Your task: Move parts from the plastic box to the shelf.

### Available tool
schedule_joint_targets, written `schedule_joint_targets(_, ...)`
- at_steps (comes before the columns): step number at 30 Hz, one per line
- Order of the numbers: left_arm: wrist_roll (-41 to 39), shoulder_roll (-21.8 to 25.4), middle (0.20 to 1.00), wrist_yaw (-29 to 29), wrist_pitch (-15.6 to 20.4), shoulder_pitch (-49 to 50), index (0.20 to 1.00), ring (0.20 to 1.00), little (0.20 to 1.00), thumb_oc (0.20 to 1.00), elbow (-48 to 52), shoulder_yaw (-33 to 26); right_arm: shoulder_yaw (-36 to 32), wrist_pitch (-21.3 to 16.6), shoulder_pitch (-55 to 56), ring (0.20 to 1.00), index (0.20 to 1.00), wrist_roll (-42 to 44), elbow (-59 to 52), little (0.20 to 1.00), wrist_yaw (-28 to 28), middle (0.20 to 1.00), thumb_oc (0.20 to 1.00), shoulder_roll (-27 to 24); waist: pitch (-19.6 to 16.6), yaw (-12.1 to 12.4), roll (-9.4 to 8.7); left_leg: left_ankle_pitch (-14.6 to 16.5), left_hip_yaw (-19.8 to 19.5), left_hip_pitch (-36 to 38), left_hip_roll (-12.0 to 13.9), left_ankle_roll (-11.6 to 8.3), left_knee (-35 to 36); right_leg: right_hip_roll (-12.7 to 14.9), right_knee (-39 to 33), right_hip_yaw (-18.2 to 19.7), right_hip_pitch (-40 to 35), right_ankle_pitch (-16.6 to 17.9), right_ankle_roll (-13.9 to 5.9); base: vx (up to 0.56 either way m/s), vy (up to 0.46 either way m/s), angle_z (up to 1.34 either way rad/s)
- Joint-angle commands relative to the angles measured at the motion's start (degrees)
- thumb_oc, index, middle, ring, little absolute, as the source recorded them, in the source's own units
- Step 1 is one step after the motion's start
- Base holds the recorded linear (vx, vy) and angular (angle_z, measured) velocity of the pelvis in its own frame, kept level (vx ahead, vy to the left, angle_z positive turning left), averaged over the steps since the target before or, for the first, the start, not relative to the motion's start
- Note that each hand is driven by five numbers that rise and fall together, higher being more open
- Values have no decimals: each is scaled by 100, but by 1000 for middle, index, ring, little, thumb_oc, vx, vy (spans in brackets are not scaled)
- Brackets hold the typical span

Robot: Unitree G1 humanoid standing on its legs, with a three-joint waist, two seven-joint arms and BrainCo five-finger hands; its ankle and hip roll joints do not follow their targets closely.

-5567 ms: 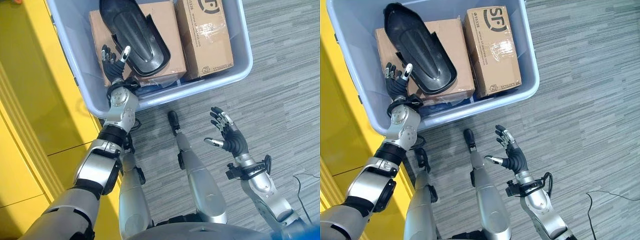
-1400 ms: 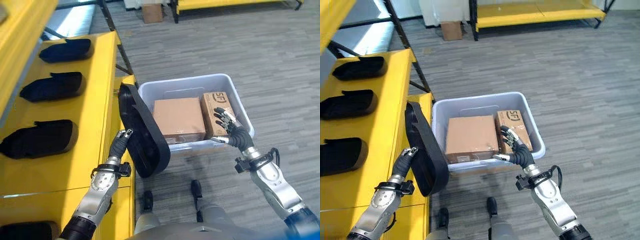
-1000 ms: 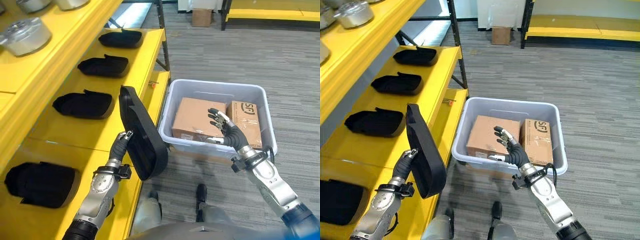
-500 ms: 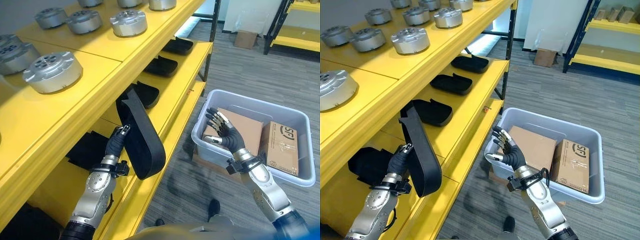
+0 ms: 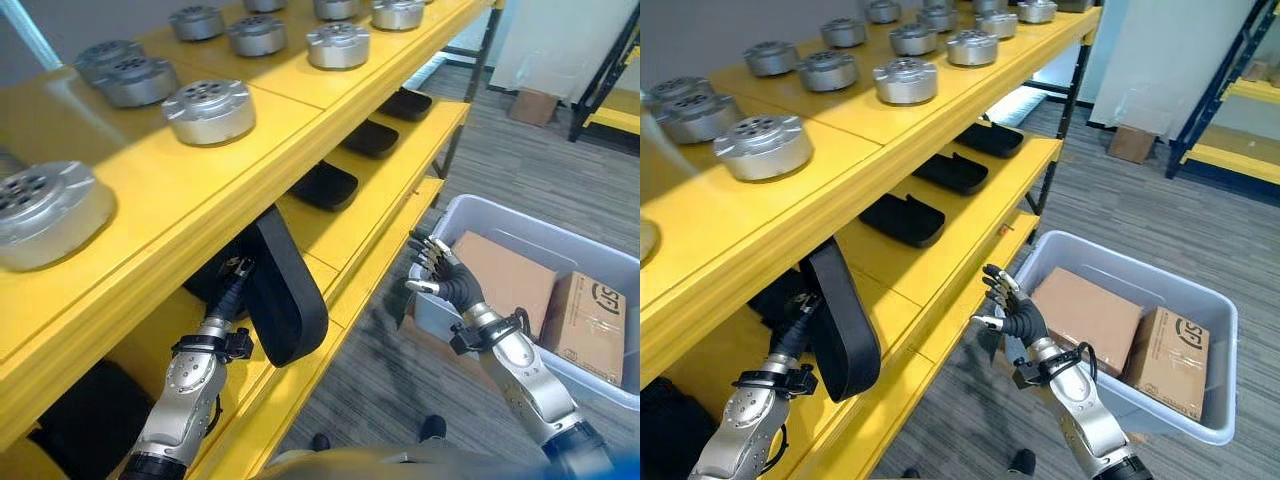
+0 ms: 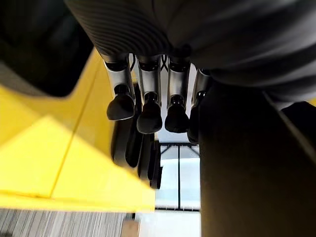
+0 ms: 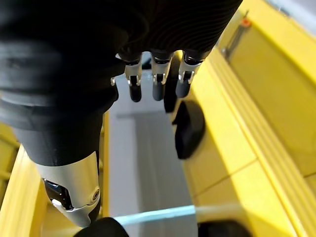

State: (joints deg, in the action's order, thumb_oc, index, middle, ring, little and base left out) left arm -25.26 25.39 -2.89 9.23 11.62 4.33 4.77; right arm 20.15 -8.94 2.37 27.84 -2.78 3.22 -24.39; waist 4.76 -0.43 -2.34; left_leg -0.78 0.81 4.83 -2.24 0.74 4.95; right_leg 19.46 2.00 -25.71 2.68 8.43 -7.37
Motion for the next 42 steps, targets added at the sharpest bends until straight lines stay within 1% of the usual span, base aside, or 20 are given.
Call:
schedule_joint_targets(1, 123, 143, 200, -77, 366, -198, 200, 200, 200, 200, 599, -489, 136, -190, -427, 1000, 1000, -52, -147, 1000, 2, 1000, 1000, 55, 158, 45, 181, 601, -123, 123, -50, 341, 5, 32, 775, 738, 437, -82, -235, -53, 73, 9)
schedule_joint_targets(2, 130, 159, 200, -105, 384, -209, 200, 200, 200, 200, 576, -511, 173, -199, -450, 1000, 1000, -45, -138, 1000, 8, 1000, 1000, 78, 179, 0, 168, 556, -172, 94, -41, 356, 5, -92, 892, 1085, 535, -115, -203, -70, 110, 6)
schedule_joint_targets(3, 104, 173, 200, -110, 398, -246, 200, 200, 200, 200, 477, -464, 247, -184, -489, 1000, 1000, -30, -158, 1000, 52, 1000, 1000, 71, 203, -113, 193, 486, -283, 82, -7, 392, 5, -729, 1305, 1943, 728, -530, -97, -62, 100, 22)
schedule_joint_targets(4, 99, 182, 200, -94, 403, -259, 200, 200, 200, 200, 461, -465, 269, -174, -497, 1000, 1000, 6, -159, 1000, 77, 1000, 1000, 58, 178, -109, 191, 442, -272, 33, -7, 394, 5, -906, 1331, 2086, 768, -694, -58, -27, 94, 39)
schedule_joint_targets(6, 92, 165, 200, -85, 398, -295, 200, 200, 200, 200, 438, -418, 294, -173, -422, 1000, 1000, 113, -221, 1000, 171, 1000, 1000, -1, 135, -192, 185, 331, -411, -23, -33, 445, 5, -1489, 1920, 2440, 743, -1174, 110, 8, 36, 36)
schedule_joint_targets(7, 93, 164, 200, -85, 399, -297, 200, 200, 200, 200, 438, -419, 294, -172, -424, 1000, 1000, 114, -222, 1000, 171, 1000, 1000, -2, 123, -190, 185, 318, -408, -44, -32, 441, 5, -1491, 1919, 2443, 766, -1160, 114, 14, 9, 52)
schedule_joint_targets(10, 51, 115, 200, -95, 428, -317, 200, 200, 200, 200, 424, -360, 373, -197, -400, 1000, 1000, 244, -217, 1000, 208, 1000, 1000, -58, -56, -246, 119, 194, -672, -205, -131, 447, 1, -2202, 1952, 3086, 590, -1524, 360, 24, -50, 49)
schedule_joint_targets(13, -49, 56, 200, -86, 479, -261, 200, 200, 200, 200, 476, -392, 394, -225, -435, 1000, 1000, 332, -173, 1000, 211, 1000, 1000, -48, -148, -179, 68, 74, -757, -378, -221, 360, 5, -2091, 914, 3020, 221, -1449, 446, -38, -108, 47)
schedule_joint_targets(18, -274, -41, 200, -81, 507, -244, 200, 200, 200, 200, 504, -352, 401, -245, -668, 1000, 1000, 410, -184, 1000, 159, 1000, 1000, -141, -226, -70, 195, -116, -653, -674, -112, 198, -8, -2085, -346, 2968, -261, -1073, 499, -106, -122, 5)
schedule_joint_targets(25, -313, -117, 200, 0, 487, -51, 200, 200, 200, 200, 568, -380, 353, -263, -670, 1000, 1000, 483, -242, 1000, 210, 1000, 1000, -173, -179, -80, 251, -174, -763, -650, -101, 121, -158, -2106, -466, 2850, -486, -1092, 605, -63, -75, 11)
schedule_joint_targets(29, -367, -138, 200, 0, 508, -117, 200, 200, 200, 200, 569, -367, 354, -348, -821, 1000, 1000, 530, -221, 1000, 143, 1000, 1000, -209, 64, -81, 311, -29, -778, -1156, -269, -50, -1134, -2026, -409, 2650, -459, -1096, 685, -157, -43, 27)
schedule_joint_targets(30, -381, -151, 200, -13, 511, -158, 200, 200, 200, 200, 558, -359, 341, -359, -828, 1000, 1000, 519, -240, 1000, 123, 1000, 1000, -226, 127, -99, 320, -3, -652, -1207, -246, -93, -1294, -1986, -345, 2596, -438, -1103, 701, -140, -7, 53)
schedule_joint_targets(31, -383, -173, 200, -9, 499, -195, 200, 200, 200, 200, 531, -358, 329, -359, -854, 1000, 1000, 500, -245, 1000, 102, 1000, 1000, -241, 187, -128, 330, 82, -501, -1213, -170, -119, -1450, -1954, -189, 2547, -370, -1122, 720, -179, -5, 71)
schedule_joint_targets(33, -330, -160, 200, -37, 515, -227, 200, 200, 200, 200, 491, -403, 420, -326, -1000, 1000, 1000, 480, -230, 1000, 128, 1000, 1000, -257, 213, -108, 272, 434, -618, -1085, 0, -99, -1987, -1884, 305, 2672, -85, -1191, 753, -138, -11, 50)
schedule_joint_targets(35, -365, -178, 200, -27, 489, -211, 200, 200, 200, 200, 515, -428, 471, -312, -1058, 1000, 1000, 476, -212, 1000, 148, 1000, 1000, -236, 176, -137, 230, 426, -546, -985, 278, -83, -2219, -1831, 438, 2639, 1, -1233, 775, -74, -1, -3)
schedule_joint_targets(36, -377, -195, 200, -15, 467, -200, 200, 200, 200, 200, 523, -436, 477, -312, -1059, 1000, 1000, 474, -225, 1000, 153, 1000, 1000, -232, 139, -189, 212, 314, -459, -877, 580, -84, -2243, -1795, 488, 2597, 43, -1284, 794, -73, 42, -11)
schedule_joint_targets(37, -403, -205, 200, -23, 464, -215, 200, 200, 200, 200, 494, -430, 473, -332, -1048, 1000, 1000, 443, -231, 1000, 115, 1000, 1000, -216, 72, -256, 209, 129, -334, -727, 908, -108, -2138, -1745, 520, 2510, 116, -1314, 797, -70, 82, 15)
schedule_joint_targets(39, -451, -218, 200, -32, 468, -310, 200, 200, 200, 200, 408, -380, 443, -365, -1006, 1000, 1000, 450, -221, 1000, 15, 1000, 1000, -216, -68, -426, 272, -475, -82, -344, 1599, -277, -1755, -1647, 598, 2330, 226, -1415, 789, -63, 150, 60)
schedule_joint_targets(41, -512, -179, 200, -63, 487, -465, 200, 200, 200, 200, 319, -303, 345, -394, -922, 1000, 1000, 476, -235, 1000, -55, 1000, 1000, -262, -165, -606, 396, -1205, 119, -99, 2128, -524, -1189, -1524, 811, 2061, 388, -1524, 771, -105, 250, 110)
schedule_joint_targets(42, -518, -138, 200, -73, 481, -577, 200, 200, 200, 200, 307, -244, 293, -399, -917, 1000, 1000, 482, -177, 1000, -118, 1000, 1000, -289, -218, -650, 490, -1725, -18, -140, 2359, -695, -953, -1377, 1057, 1897, 563, -1582, 744, -113, 280, 161)
